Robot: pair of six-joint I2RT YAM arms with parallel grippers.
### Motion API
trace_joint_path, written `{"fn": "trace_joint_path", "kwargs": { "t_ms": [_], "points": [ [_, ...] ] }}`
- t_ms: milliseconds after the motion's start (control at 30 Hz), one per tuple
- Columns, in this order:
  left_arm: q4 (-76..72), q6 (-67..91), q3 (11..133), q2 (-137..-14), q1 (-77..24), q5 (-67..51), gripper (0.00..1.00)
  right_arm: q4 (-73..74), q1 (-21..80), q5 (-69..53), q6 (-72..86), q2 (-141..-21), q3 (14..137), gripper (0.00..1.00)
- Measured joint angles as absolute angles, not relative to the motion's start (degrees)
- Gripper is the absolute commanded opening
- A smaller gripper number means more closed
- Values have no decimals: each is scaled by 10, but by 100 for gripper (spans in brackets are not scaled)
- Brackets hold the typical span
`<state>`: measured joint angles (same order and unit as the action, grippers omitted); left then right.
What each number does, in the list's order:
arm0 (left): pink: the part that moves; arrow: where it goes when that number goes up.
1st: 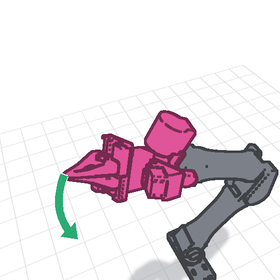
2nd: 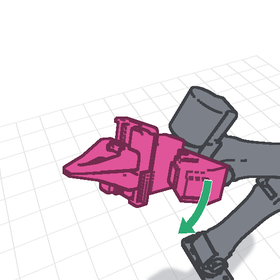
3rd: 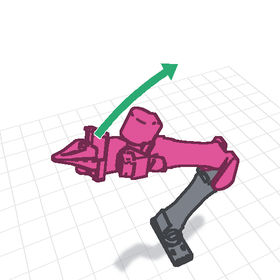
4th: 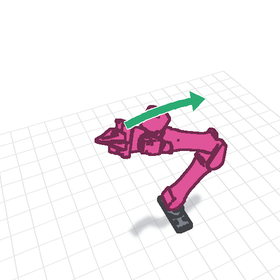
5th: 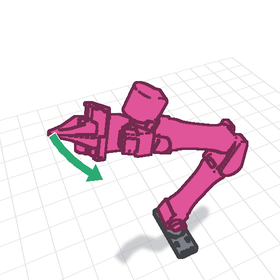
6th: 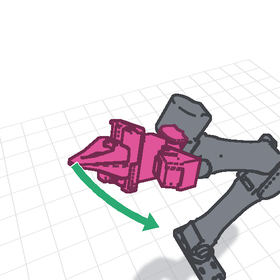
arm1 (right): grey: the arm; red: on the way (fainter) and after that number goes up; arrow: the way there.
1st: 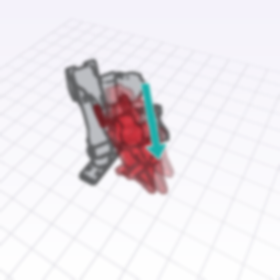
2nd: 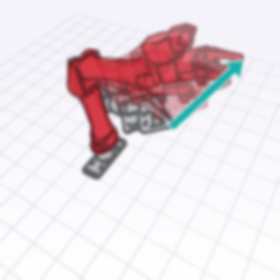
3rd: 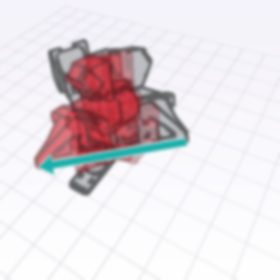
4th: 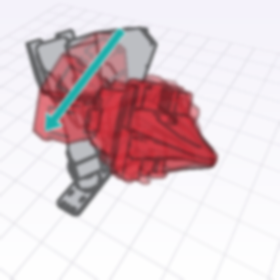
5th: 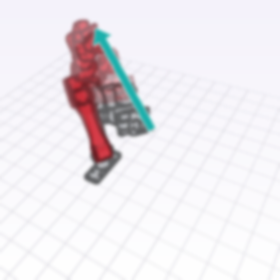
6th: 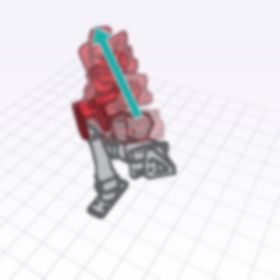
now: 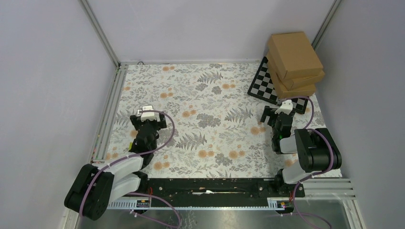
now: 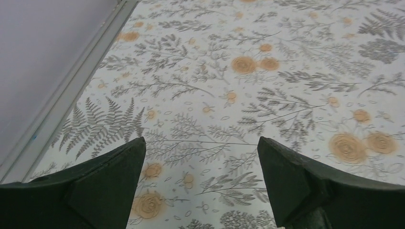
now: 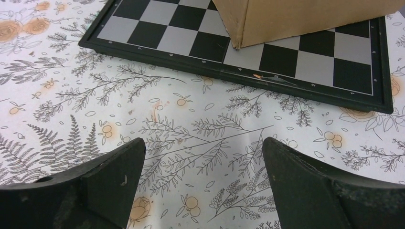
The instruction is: Fold the paper box
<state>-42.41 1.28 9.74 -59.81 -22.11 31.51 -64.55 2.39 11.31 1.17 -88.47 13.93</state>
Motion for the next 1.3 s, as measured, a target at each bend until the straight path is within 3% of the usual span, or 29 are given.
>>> {"fn": "trace_joint_path", "kwargs": {
  "t_ms": [367,467,600,767,1300],
  "points": [
    [-573,44,60,-712,-65,186,98,-653,24,96,11,-885,139,100],
    [-566,45,89,-748,-55,148,91,-653,24,95,11,-885,139,100],
    [-594,41,128,-792,-50,110,99,-653,24,94,11,-885,139,100],
    [-632,43,125,-867,-25,81,99,-655,24,94,11,-885,139,100],
    [-631,38,133,-872,-25,45,99,-655,24,94,11,-885,139,100]
  ]
}}
